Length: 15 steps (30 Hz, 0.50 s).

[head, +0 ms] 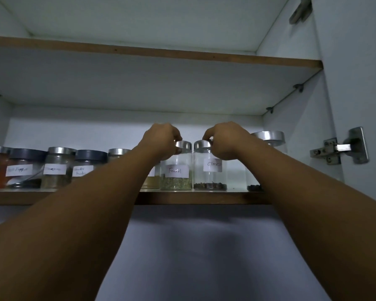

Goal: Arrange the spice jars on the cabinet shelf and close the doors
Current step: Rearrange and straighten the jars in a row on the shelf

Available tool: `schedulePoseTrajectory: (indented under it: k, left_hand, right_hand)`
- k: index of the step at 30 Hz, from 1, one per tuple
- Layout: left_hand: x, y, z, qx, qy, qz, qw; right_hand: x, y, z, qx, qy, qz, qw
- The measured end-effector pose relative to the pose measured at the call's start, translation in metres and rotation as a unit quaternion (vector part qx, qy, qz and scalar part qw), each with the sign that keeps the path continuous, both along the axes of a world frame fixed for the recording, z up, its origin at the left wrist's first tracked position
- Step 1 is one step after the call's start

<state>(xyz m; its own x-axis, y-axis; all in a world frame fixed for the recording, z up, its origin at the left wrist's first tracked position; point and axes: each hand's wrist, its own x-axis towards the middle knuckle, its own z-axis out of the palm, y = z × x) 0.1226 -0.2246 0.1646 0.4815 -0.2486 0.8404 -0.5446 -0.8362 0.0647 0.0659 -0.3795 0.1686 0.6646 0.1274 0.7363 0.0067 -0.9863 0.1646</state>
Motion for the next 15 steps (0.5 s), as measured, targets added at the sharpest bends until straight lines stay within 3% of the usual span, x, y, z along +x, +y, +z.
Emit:
schedulePoseTrajectory:
  k: [5,15]
  left_hand:
    - [0.018,-0.003,0.009,0.1,0.03,0.049,0.993]
    - [0.059,-0.008,0.012,0.163,0.066,0.094,0.98]
  right_hand:
    - [0.02,0.001,-0.001,-0.015,0.011,-0.028,0.999]
    - [0.071,0.003,0.01,-0.016,0.083,-0.063,0.994]
